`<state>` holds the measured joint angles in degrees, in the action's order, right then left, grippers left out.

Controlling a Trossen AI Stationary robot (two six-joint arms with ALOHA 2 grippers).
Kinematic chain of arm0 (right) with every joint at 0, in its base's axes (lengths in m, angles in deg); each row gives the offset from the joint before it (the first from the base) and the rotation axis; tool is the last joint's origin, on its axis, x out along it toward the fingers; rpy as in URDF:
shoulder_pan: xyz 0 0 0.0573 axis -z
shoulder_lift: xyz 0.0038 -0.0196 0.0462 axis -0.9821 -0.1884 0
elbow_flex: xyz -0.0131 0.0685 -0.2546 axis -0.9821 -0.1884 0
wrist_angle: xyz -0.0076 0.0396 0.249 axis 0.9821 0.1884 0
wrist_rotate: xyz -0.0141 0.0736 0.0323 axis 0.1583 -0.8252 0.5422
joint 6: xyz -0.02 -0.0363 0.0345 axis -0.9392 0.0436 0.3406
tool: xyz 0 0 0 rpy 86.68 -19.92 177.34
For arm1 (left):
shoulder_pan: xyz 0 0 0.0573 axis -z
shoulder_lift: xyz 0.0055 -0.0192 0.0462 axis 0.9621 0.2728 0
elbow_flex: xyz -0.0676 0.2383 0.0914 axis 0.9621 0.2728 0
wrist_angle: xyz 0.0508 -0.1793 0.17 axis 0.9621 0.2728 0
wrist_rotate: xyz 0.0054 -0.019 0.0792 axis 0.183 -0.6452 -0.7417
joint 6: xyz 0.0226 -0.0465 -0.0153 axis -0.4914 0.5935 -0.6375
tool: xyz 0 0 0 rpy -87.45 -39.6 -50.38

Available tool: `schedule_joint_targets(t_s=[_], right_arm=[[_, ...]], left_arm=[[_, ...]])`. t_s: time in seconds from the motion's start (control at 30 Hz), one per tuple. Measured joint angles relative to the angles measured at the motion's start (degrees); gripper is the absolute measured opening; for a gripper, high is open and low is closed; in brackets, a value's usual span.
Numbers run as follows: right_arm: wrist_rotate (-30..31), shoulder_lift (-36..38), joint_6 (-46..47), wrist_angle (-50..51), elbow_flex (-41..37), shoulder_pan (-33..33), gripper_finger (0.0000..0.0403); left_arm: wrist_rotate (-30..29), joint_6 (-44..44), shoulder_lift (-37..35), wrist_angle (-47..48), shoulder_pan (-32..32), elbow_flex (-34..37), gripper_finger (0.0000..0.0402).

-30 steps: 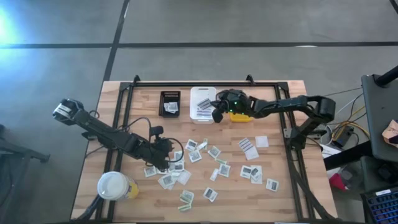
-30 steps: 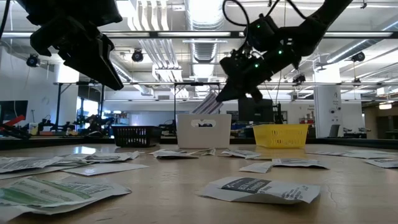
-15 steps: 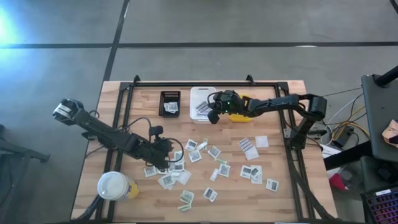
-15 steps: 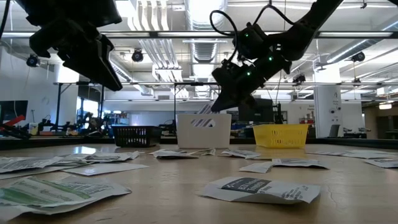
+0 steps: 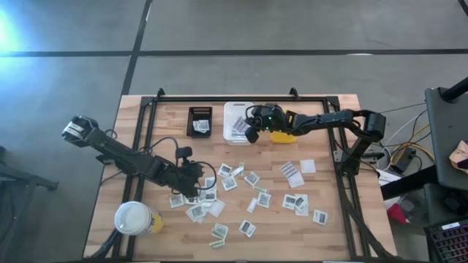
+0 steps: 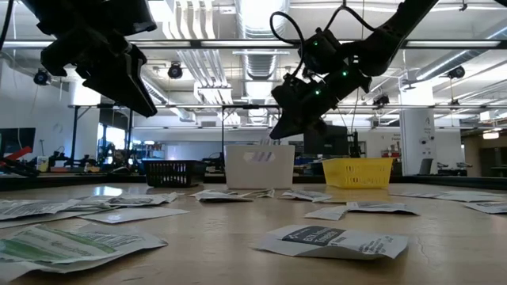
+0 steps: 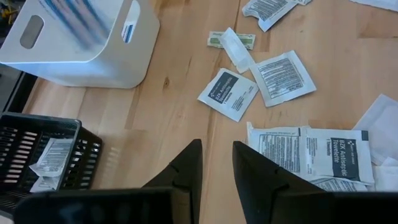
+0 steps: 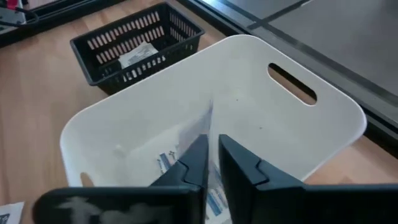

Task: Pick & Place First Aid Supplies
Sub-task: Put the blue bandage into the white bin, then put the green bandage into the yellow basket

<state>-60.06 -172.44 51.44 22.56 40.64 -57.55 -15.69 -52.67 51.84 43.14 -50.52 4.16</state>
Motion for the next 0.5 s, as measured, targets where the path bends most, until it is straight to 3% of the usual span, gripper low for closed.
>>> schedule_joint_targets(t_s=[0.27, 0.5], right_arm=[[0.00, 0.48, -0.02, -0.40, -0.02, 0.21, 0.0110], [-0.52, 5.38, -2.83, 1.88, -0.04, -0.23, 0.0133]], left_arm=[[0.00, -0.01, 0.00, 0.00, -0.49, 0.00, 0.0083], [0.00, 0.05, 0.00, 0.02, -0.98, 0.00, 0.0083]])
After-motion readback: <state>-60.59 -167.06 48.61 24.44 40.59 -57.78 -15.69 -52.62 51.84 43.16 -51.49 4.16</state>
